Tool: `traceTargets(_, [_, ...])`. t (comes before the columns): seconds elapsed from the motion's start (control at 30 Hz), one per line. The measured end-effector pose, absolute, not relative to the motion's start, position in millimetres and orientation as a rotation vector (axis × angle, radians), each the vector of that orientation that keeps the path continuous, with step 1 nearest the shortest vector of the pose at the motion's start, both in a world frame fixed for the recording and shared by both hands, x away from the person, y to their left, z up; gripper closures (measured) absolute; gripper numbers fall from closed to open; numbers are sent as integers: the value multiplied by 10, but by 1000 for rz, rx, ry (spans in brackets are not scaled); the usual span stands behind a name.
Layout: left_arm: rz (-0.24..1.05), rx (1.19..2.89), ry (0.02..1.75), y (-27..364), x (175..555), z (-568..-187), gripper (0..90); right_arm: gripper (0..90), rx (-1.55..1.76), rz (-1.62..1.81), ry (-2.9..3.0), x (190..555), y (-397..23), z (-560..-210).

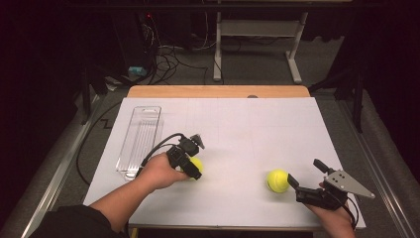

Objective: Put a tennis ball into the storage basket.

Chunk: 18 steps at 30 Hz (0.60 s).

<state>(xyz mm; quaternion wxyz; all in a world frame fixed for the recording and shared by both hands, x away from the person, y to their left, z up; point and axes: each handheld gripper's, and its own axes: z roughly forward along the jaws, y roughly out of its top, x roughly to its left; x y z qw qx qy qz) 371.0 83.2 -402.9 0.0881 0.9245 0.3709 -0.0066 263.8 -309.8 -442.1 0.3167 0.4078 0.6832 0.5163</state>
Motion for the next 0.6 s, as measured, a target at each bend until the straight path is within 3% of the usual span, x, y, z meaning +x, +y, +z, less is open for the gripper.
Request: traceTargets(0.6, [-160,2777,1138,949,3802,-3881,260,0,1071,1356,1805,2636,-3089,-4431])
